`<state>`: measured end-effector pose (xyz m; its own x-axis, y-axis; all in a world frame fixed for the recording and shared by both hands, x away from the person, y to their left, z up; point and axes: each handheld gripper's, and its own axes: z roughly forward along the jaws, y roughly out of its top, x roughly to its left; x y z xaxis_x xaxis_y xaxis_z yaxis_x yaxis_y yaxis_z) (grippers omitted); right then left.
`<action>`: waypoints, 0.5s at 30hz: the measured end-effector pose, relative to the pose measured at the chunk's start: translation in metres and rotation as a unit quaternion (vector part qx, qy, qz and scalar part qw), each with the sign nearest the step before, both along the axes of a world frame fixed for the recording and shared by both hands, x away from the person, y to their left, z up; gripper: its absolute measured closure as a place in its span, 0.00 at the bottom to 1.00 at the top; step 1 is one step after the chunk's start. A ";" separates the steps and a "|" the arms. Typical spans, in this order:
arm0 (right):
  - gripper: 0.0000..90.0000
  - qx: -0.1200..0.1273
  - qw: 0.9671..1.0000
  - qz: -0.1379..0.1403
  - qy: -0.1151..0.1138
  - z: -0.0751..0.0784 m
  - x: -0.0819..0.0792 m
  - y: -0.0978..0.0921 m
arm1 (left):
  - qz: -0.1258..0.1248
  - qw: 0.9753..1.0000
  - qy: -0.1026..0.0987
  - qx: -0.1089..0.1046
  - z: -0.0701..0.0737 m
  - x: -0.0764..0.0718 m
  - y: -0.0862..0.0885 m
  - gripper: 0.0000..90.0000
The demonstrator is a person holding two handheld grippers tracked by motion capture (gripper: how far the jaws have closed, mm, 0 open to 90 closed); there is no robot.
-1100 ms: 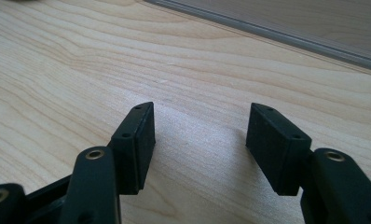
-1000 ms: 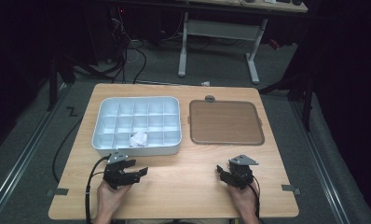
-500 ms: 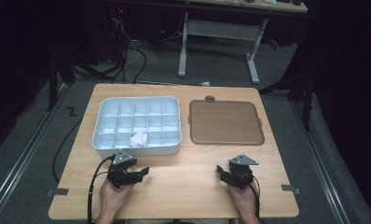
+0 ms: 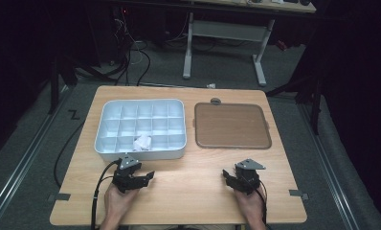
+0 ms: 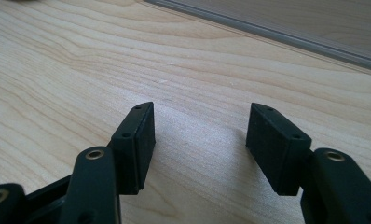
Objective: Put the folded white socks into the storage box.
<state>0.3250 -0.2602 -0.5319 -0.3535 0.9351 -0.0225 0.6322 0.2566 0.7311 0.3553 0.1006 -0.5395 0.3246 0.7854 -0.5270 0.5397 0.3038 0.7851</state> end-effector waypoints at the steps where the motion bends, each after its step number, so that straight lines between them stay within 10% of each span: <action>1: 0.47 0.000 1.000 0.000 0.000 0.000 0.000 0.000 | -0.001 1.000 0.000 0.001 0.000 0.000 0.000 0.38; 15: 0.47 0.000 1.000 0.000 0.000 0.000 0.000 0.000 | 0.004 1.000 -0.016 0.013 -0.004 -0.001 -0.004 0.39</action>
